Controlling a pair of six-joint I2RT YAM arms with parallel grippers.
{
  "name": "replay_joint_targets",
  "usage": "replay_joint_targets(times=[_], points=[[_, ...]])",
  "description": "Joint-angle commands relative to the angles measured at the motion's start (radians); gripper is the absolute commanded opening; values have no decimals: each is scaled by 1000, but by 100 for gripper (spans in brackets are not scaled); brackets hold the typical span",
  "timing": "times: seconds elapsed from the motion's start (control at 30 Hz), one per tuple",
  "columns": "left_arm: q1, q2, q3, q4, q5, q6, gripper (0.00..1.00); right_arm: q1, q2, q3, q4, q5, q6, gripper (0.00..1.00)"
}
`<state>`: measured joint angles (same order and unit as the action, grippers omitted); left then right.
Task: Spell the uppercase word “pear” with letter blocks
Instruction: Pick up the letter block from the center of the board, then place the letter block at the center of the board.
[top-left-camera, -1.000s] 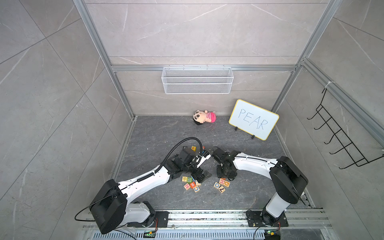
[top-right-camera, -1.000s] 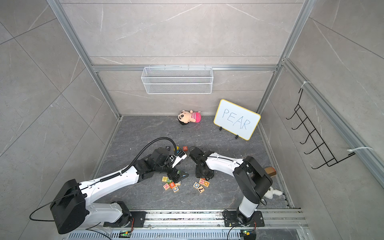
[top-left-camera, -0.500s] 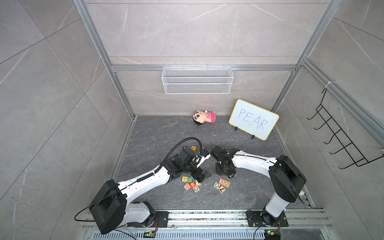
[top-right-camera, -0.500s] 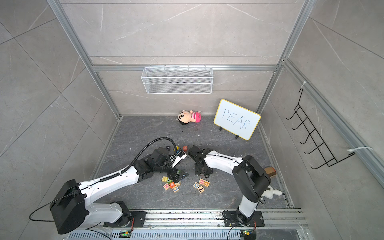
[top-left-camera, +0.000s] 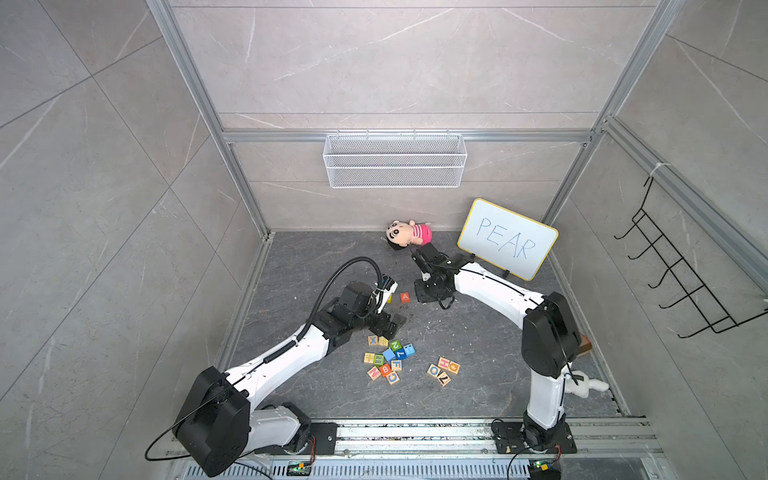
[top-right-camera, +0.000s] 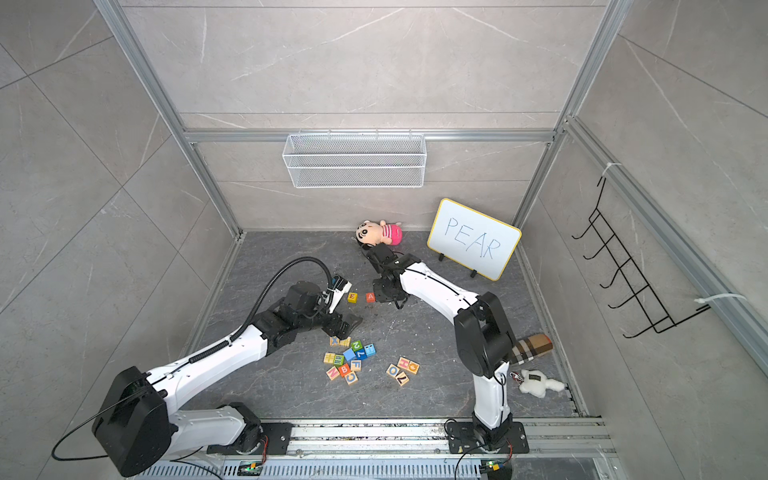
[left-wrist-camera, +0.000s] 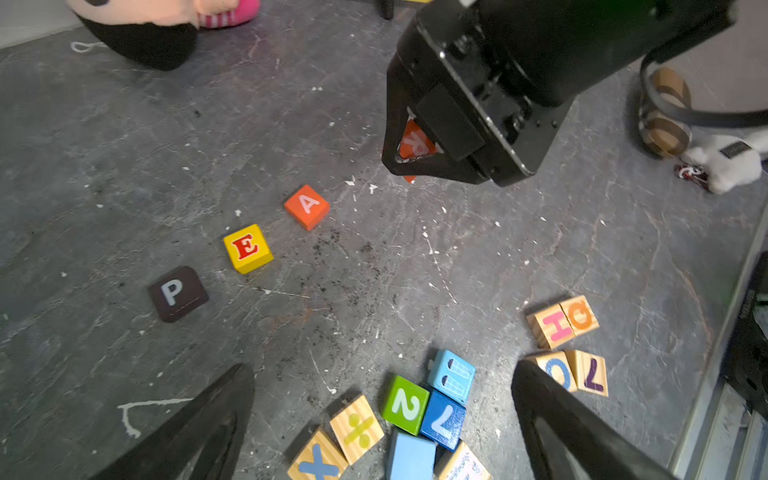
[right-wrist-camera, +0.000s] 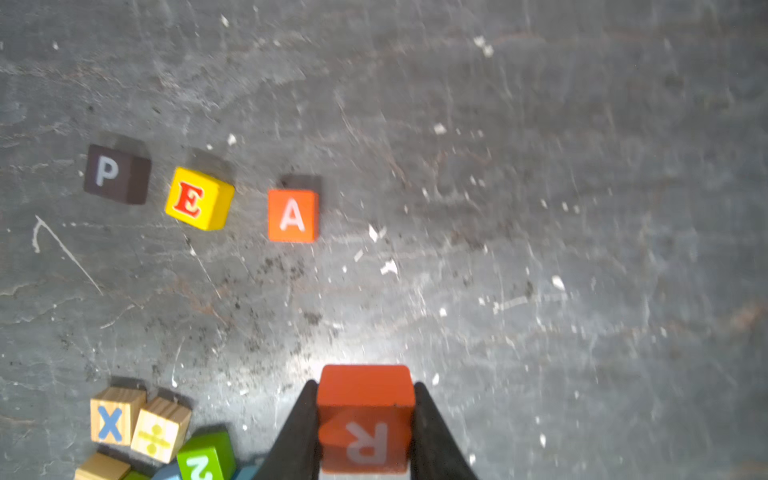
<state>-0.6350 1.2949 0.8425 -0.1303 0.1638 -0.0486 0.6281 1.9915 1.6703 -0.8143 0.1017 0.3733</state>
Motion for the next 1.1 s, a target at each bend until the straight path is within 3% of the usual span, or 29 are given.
replay_joint_targets(times=[0.0, 0.1, 0.27, 0.4, 1.07], points=[[58, 55, 75, 28, 0, -92, 100, -7, 118, 138, -129, -6, -118, 16], [64, 96, 121, 4, -25, -116, 100, -14, 200, 254, -203, 33, -153, 16], [64, 138, 181, -65, -78, -140, 100, -29, 242, 299, -221, 57, -184, 18], [64, 141, 172, -33, 4, -114, 100, -49, 259, 273, -169, 6, -194, 18], [62, 122, 156, -31, 36, -109, 100, -84, 397, 376, -155, -39, -288, 19]])
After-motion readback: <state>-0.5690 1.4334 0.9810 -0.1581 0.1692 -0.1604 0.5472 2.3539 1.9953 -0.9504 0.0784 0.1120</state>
